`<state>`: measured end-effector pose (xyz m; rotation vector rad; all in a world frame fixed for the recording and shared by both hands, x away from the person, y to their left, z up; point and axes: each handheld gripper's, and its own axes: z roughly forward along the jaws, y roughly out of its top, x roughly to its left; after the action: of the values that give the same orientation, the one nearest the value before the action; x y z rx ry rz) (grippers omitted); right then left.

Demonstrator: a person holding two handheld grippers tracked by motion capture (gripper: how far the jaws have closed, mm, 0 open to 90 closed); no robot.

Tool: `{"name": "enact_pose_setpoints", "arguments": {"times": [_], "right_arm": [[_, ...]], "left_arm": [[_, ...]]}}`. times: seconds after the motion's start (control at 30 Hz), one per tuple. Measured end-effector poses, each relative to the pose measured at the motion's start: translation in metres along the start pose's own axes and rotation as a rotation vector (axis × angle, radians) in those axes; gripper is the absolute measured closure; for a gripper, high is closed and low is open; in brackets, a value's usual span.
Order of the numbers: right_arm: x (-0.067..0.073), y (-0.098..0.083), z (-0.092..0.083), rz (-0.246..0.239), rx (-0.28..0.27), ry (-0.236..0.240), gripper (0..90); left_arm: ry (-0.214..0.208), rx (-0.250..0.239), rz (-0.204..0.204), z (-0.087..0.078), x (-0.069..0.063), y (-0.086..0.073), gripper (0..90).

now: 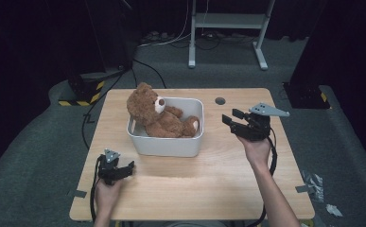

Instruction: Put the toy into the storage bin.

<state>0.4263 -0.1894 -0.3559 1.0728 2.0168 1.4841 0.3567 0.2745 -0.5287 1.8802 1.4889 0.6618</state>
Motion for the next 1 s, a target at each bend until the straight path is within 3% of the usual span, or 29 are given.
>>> {"name": "enact_pose_setpoints", "arguments": {"times": [0.27, 1.0], "right_arm": [[-0.006, -0.004, -0.016, -0.004, -0.044, -0.031, 48.0], [-0.020, -0.024, -0.034, 0.032, -0.105, -0.017, 48.6]], "left_arm": [[0.001, 0.000, -0.001, 0.000, 0.000, 0.000, 22.6], [0.001, 0.002, -0.001, -0.001, 0.000, 0.000, 22.7]]}}
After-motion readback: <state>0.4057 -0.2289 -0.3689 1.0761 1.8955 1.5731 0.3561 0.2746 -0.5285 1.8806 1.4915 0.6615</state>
